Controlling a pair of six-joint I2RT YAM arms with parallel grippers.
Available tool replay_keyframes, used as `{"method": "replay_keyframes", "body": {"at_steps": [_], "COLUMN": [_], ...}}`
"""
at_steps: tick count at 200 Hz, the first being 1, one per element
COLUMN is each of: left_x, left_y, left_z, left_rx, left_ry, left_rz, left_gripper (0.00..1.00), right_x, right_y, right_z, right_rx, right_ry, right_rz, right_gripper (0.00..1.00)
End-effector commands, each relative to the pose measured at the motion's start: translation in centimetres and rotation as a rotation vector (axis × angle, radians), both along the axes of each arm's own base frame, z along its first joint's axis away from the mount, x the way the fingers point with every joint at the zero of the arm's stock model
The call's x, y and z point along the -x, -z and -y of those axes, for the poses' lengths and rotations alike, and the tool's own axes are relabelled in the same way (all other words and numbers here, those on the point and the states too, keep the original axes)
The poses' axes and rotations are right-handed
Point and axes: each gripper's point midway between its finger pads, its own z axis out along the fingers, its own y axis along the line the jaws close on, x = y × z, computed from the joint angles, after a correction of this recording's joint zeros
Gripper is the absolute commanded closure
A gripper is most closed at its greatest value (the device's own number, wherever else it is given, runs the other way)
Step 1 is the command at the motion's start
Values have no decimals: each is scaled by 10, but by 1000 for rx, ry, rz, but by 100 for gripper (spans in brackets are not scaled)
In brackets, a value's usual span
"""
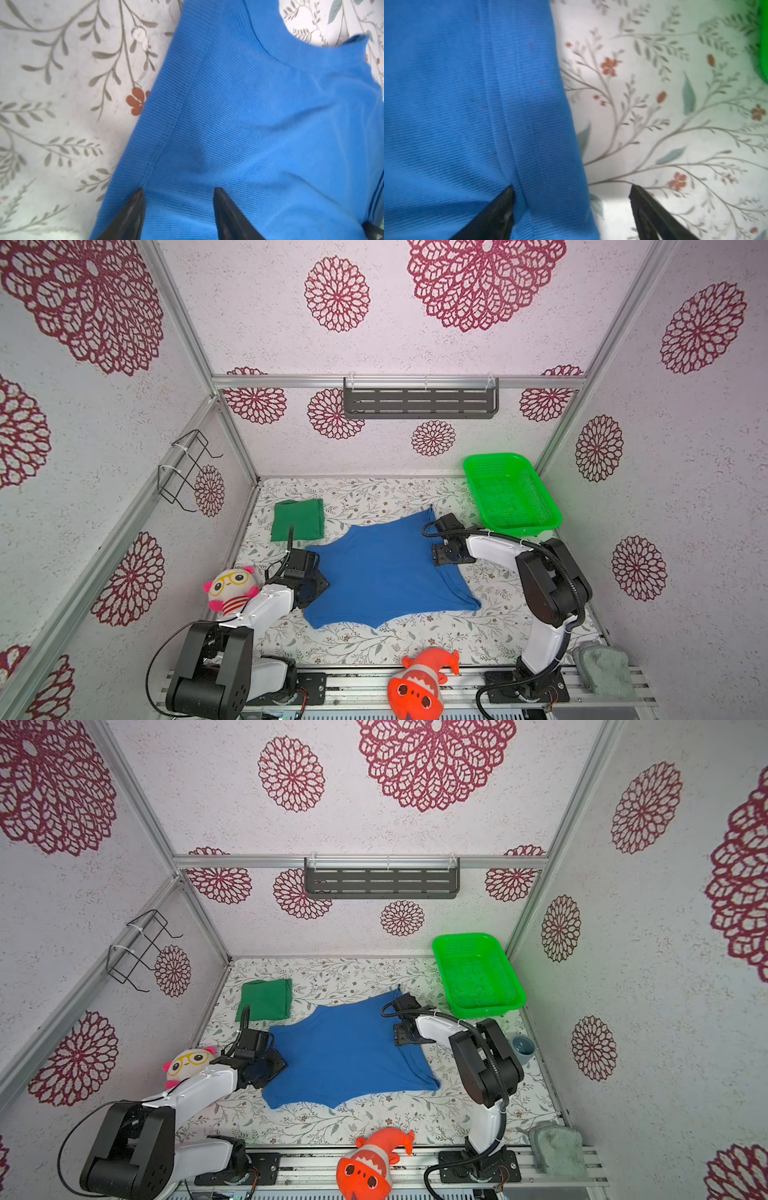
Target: Fold and stack the tank tops
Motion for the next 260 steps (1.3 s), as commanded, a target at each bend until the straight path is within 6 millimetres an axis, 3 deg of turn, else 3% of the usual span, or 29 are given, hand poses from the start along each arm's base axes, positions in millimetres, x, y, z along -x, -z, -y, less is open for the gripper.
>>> {"method": "replay_keyframes", "body": {"at_steps": [1,69,113,145,167,190,228,240,260], "left_x": [30,17,8,0,-5,-10,-19,-22,-24], "left_y": [25,11,6,4,1,-4,-9,-10,-21], "left_z": [-14,-26,-33,-32,-31,-29,-26,-25,-23], "left_rx": [-22,-69,-107,-115,-117,-114,-104,-106,-126], "left_ry": [-47,-30,-15,10,27,41,58,65,93], "left_rz": [-120,-130,-134,-135,-133,-119,-96,-99,-98], "left_gripper": [43,43,43,43,43,43,43,43,42], "right_x": [2,20,33,40,47,54,81,80,62], "right_y": [-15,-21,-20,-32,-46,-63,-63,-64,-73], "right_z": [18,51,87,113,120,100,24,7,-2], "right_rx": [10,14,29,23,32,-55,-237,-290,-303], "right_ry": [36,83,149,214,224,181,30,9,3], "right_rz": [23,23,12,31,39,55,15,25,69], "right_gripper": [12,12,13,12,13,13,16,20,30]}}
